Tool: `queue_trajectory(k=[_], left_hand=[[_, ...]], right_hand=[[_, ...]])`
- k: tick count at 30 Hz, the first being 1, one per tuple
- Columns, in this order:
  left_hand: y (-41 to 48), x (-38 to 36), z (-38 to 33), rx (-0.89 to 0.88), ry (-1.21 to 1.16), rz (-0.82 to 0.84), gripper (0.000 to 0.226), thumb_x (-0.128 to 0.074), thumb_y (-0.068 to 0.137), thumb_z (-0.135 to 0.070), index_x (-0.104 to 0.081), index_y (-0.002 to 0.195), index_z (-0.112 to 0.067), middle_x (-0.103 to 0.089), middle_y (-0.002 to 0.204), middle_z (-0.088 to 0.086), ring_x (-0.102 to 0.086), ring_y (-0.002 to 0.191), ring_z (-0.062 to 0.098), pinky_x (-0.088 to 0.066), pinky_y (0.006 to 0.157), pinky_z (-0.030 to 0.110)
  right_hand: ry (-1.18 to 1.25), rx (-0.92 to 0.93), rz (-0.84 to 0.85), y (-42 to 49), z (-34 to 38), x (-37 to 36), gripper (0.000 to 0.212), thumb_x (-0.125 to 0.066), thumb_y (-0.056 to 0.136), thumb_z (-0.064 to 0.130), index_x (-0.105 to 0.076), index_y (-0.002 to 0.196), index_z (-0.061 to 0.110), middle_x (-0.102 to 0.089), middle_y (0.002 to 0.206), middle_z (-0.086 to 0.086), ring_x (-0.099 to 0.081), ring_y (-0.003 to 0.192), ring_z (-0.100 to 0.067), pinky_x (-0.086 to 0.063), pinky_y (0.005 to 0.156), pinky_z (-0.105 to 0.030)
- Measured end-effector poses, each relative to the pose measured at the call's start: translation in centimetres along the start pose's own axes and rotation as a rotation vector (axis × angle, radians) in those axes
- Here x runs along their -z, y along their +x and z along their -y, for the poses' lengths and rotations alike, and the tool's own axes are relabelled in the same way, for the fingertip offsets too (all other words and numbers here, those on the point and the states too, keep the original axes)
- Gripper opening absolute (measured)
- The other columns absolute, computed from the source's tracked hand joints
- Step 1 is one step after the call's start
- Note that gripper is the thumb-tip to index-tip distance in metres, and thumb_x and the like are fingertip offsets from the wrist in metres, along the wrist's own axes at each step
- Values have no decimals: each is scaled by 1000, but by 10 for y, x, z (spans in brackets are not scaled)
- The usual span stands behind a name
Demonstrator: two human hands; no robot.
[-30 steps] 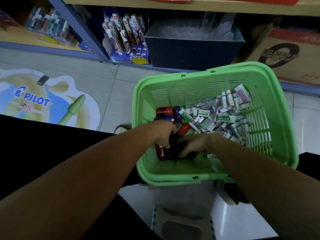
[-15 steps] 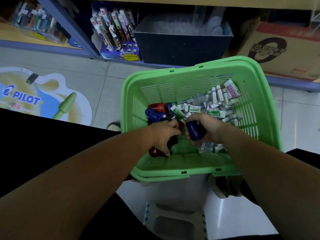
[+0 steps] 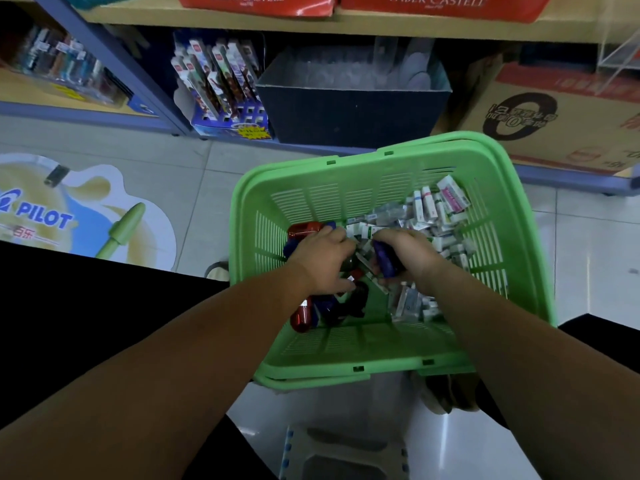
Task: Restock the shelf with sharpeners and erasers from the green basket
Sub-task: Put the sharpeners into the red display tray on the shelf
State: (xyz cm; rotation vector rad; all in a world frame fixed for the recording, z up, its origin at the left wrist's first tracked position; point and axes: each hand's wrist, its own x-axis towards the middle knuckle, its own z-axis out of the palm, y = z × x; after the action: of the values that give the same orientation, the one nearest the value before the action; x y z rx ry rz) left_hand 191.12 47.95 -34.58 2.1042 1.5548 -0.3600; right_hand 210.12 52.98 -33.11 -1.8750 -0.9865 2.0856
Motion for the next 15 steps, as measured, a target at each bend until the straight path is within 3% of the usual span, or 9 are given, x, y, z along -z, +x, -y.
queue_trajectory(k=[4, 7, 9, 12, 15], left_hand=[[9, -22, -17, 68, 19, 222, 96, -71, 73, -79, -48, 149, -26, -53, 137, 6, -50, 126, 28, -47, 102, 43], [14, -29, -26, 112, 80, 246, 105, -68, 69, -84, -41, 153, -27, -48, 144, 8, -46, 131, 31, -39, 109, 46], [19, -32, -31, 129, 60, 242, 99, -72, 71, -77, -42, 150, -26, -53, 138, 8, -52, 125, 31, -43, 107, 45], [22, -33, -31, 183, -132, 263, 80, -81, 74, -63, -53, 139, -25, -65, 122, 3, -62, 110, 27, -55, 90, 40], [19, -23, -20, 179, -197, 282, 60, -79, 80, -59, -62, 127, -27, -64, 104, -5, -63, 101, 22, -53, 77, 33]], right_hand=[[-50, 52, 5, -7, 5, 11, 13, -70, 97, 27, -70, 106, 17, -73, 90, -14, -70, 76, -28, -60, 67, -41], [-62, 49, 39, -13, 1, 19, 12, -69, 100, 25, -69, 108, 16, -74, 96, -20, -71, 80, -31, -62, 70, -48], [-52, 40, 40, -15, 0, 22, 14, -68, 101, 23, -69, 112, 15, -74, 100, -22, -72, 82, -33, -64, 69, -51], [-48, 33, 47, -15, 0, 24, 13, -66, 101, 21, -70, 112, 15, -75, 104, -25, -74, 84, -35, -65, 71, -53], [-60, 7, 97, -13, 2, 27, 16, -65, 101, 20, -69, 115, 15, -75, 107, -24, -74, 89, -36, -65, 74, -52]])
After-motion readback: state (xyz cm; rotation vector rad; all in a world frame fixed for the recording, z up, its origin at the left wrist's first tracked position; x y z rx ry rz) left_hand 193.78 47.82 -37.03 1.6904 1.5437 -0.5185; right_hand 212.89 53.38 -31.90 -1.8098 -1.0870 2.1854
